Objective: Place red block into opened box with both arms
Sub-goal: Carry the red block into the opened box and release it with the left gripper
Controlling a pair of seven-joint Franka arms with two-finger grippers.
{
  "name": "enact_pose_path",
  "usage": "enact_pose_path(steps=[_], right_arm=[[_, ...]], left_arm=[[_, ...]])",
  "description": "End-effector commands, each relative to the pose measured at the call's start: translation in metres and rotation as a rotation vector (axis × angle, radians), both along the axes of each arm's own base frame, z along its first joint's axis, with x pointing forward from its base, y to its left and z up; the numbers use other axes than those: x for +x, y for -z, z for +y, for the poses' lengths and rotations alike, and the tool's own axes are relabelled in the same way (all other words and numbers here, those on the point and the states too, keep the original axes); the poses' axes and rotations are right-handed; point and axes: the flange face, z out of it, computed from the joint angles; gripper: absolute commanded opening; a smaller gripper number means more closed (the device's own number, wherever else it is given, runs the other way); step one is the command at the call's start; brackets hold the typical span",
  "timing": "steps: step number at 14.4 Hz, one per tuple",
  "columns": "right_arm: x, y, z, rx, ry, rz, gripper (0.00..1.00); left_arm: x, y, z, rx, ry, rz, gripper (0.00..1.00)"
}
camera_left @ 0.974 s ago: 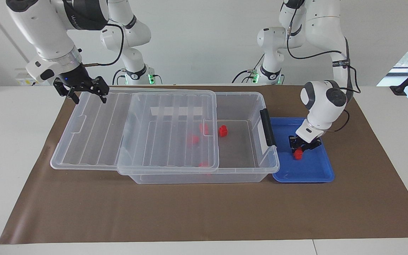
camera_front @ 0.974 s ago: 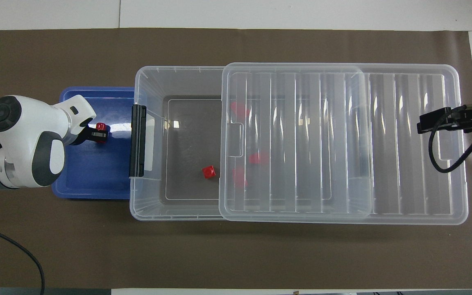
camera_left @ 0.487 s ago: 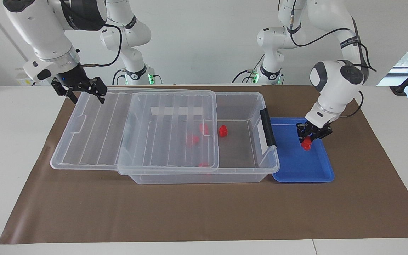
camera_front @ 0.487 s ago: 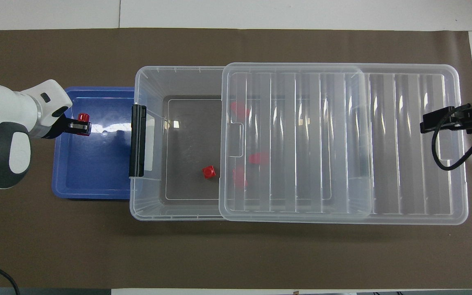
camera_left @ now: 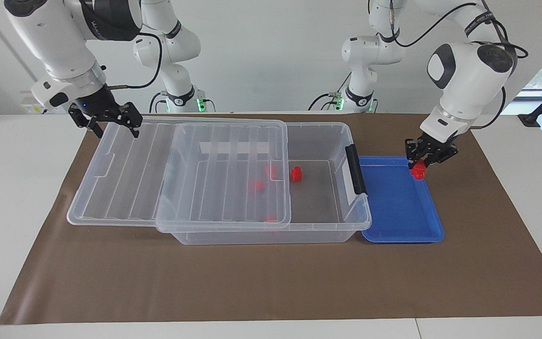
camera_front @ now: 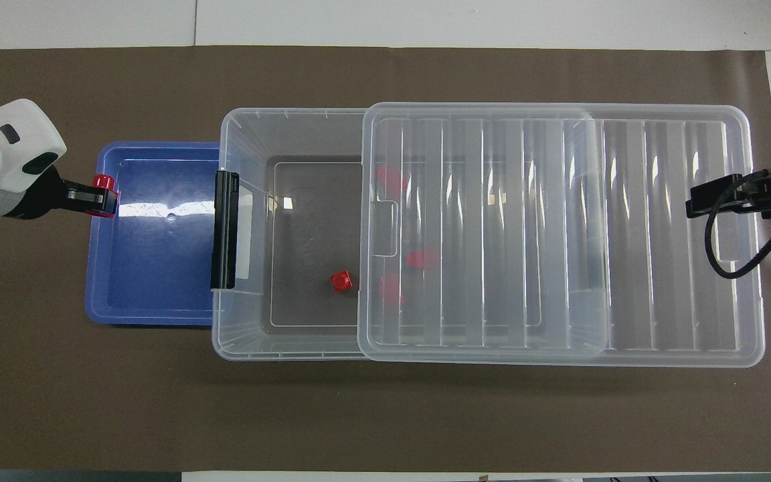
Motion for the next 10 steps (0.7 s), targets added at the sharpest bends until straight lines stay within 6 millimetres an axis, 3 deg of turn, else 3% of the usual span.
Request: enact_pose_path(steps=[1,6,10], right_arm=[[-0.006,-0.002,-0.001,-0.002,0.02,0.003,1.0],[-0.006,-0.001,-0.001,-0.001,0.019,0.006,1.0],[-0.006,0.0,-0.003,-0.001,0.019,0.007,1.0]], left_arm=[[-0.008,-0.014,-0.062,0.059,-0.058,-0.014,0.0],[-0.038,-0.006,-0.167,0.032,-0.158,-0.031,0.0],[-0.044,0.041,-0.229,0.0,-0.234,-0.043,0.0]])
